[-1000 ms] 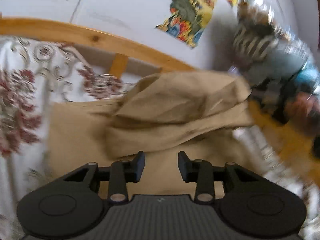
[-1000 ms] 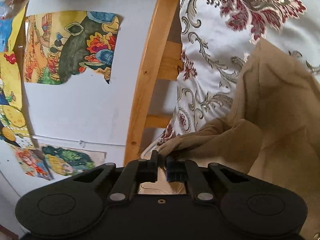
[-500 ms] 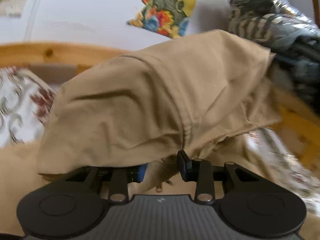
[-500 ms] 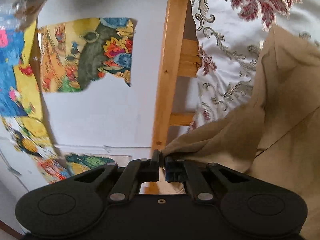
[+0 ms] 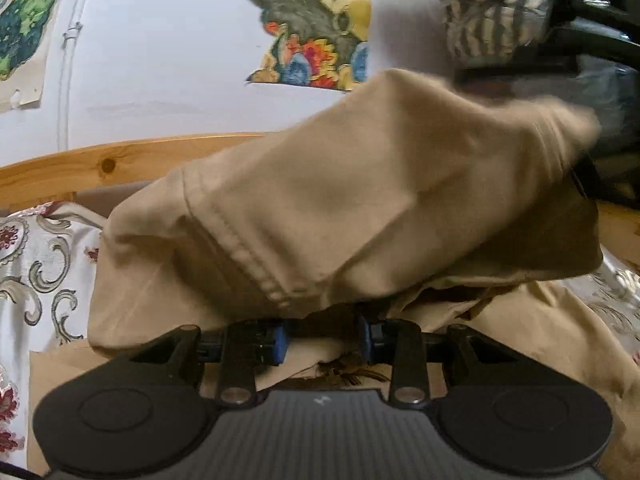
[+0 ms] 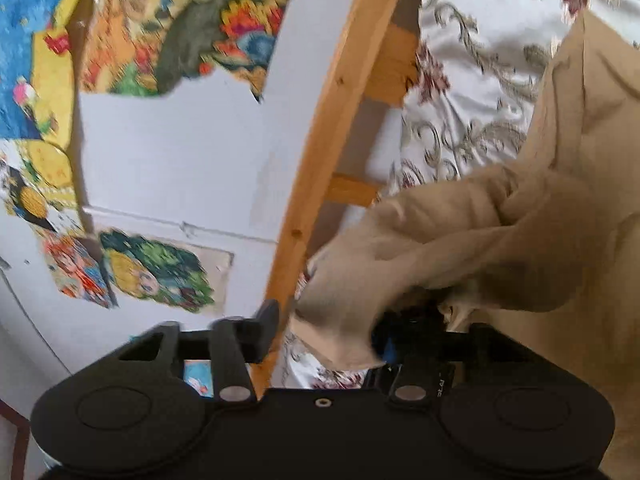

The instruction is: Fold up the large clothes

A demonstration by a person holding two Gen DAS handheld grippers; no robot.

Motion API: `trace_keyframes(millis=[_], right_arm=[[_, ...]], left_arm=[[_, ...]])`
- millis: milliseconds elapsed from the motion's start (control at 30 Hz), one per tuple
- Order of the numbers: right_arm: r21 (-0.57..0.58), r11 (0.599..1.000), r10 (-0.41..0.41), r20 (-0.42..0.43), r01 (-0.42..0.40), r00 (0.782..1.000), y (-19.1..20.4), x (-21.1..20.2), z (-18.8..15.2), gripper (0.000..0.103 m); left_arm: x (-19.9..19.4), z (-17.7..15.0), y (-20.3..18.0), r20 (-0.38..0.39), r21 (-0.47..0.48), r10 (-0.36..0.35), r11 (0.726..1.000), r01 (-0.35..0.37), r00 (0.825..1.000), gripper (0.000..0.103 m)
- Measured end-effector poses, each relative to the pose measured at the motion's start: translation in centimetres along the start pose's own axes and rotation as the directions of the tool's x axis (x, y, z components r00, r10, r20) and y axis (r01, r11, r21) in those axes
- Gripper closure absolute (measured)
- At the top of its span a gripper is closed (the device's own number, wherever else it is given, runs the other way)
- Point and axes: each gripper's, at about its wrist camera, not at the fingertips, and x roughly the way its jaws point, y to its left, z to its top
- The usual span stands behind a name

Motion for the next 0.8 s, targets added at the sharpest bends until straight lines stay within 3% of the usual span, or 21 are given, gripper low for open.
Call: trace_keyframes(millis=[133, 300, 333, 400, 500, 567, 700, 767, 800], right_arm=[[0.007, 0.999, 0.051, -0.029, -0.051, 0.998, 0.8, -0.3, 0.4, 0.096], [0.125, 0.984, 0.148, -0.162, -0.129, 0.976, -1.0, -1.6, 0.2, 0.099], [0.132, 0.982, 0.16, -0.184, -0.137, 0.97, -1.6, -2.1, -0.1, 0.099], [0.125, 0.983, 0.156, -0.209, -0.132, 0.965, -2.8, -3.3, -0.3, 0.101], [0.096, 0.987, 0.144, -0.188, -0.128, 0.972, -4.1, -4.7, 0.2, 0.101], [0.073, 0.99, 0.136, -0.202, -0.124, 0.97, -4.6, -5.2, 0.3, 0.101], [0.041, 0.994, 0.109, -0.224, -0.102, 0.968, -5.4, -5.9, -0.1, 0.101], [0.026, 0.995, 0.095, -0.226, -0.092, 0.969, -5.6, -6.2, -0.1, 0.101], [0.019, 0.996, 0.093, -0.227, -0.091, 0.969, -5.6, -6.2, -0.1, 0.101]], left_arm=[[-0.9, -0.6, -1.2, 0.029, 0.105, -0.054, 0.993, 0.051, 0.998, 0.072], [0.9, -0.5, -2.0, 0.043, 0.201, 0.042, 0.978, -0.05, 0.998, 0.074], [0.8, -0.7, -2.0, 0.051, 0.218, 0.033, 0.975, -0.044, 0.998, 0.074], [-0.2, -1.2, -1.7, 0.036, 0.213, -0.029, 0.977, 0.02, 0.999, 0.073], [-3.2, -2.8, -0.8, -0.016, 0.196, -0.16, 0.967, 0.16, 0.987, 0.062], [-5.3, -4.2, 0.3, -0.071, 0.135, -0.212, 0.966, 0.22, 0.975, 0.062], [-8.3, -6.1, 3.9, -0.143, -0.123, -0.298, 0.952, 0.282, 0.944, 0.051], [-9.1, -6.2, 5.8, -0.133, -0.282, -0.337, 0.914, 0.291, 0.932, 0.042], [-9.1, -6.2, 6.8, -0.12, -0.363, -0.372, 0.88, 0.308, 0.921, 0.038]])
